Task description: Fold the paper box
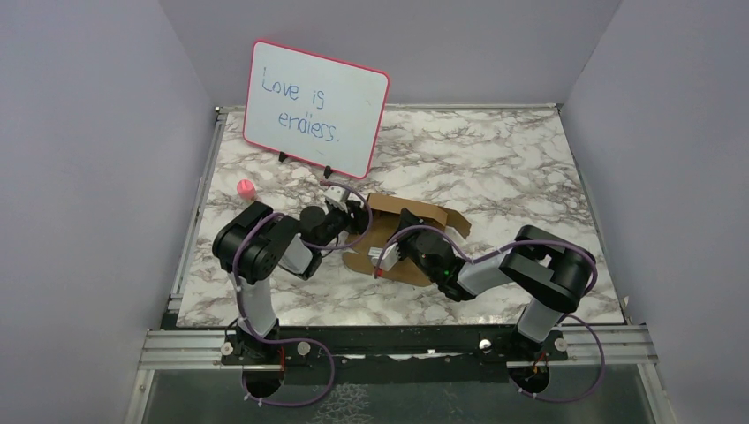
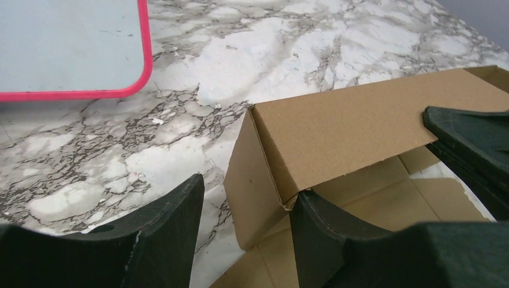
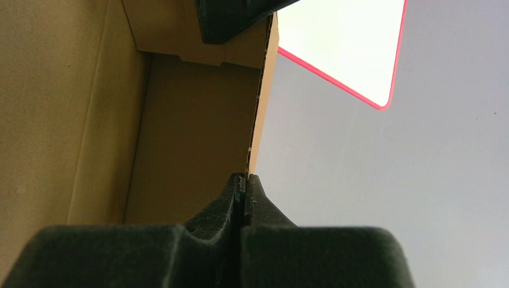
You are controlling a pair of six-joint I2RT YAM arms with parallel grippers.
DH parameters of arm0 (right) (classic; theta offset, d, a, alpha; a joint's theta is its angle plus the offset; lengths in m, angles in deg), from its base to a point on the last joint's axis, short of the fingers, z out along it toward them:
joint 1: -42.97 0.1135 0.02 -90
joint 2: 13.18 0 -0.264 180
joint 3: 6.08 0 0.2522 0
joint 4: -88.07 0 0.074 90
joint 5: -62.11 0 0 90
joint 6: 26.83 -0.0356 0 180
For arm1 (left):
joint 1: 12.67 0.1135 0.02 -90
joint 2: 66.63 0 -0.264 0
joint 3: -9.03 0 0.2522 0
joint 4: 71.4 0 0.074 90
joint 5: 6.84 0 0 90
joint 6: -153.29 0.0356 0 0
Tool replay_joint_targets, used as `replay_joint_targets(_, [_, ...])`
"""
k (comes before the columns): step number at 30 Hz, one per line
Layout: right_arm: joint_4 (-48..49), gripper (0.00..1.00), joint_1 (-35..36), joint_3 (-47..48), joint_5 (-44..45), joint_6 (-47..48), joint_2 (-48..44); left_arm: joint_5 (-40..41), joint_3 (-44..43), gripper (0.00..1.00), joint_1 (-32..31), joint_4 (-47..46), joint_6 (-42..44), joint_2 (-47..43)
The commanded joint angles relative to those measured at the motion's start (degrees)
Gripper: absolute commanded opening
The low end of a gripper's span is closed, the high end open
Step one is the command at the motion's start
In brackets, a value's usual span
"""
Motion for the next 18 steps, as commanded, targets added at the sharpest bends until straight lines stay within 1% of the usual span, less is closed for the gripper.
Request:
replay_joint_targets(1, [-3.78, 0.01, 0.79, 0.24, -1.68, -1.31, -0.93, 11.05, 0.57, 0.55, -2.0, -8.99, -0.14, 2.12])
replay_joint_targets(8, [-4.78, 0.01, 0.79, 0.5, -2.09, -2.21, -1.48, 18.32, -0.43, 0.55, -4.12, -13.61, -0.18, 5.62])
replay_joint_targets(11, [-4.8, 0.01, 0.79, 0.55, -2.29, -2.47, -1.48, 20.95, -1.29, 0.55, -4.89, -12.54, -0.59, 6.29])
replay_joint_targets(16, [-5.36, 0.01, 0.76, 0.63, -2.64, -3.13, -2.05, 28.72, -1.12, 0.55, -6.12, -9.66, -2.54, 4.95])
replay_joint_targets(18, [-5.74, 0.01, 0.79, 0.81, -2.73, -3.27, -2.19, 31.45, -0.82, 0.53, -6.57, -9.41, -3.44, 4.72])
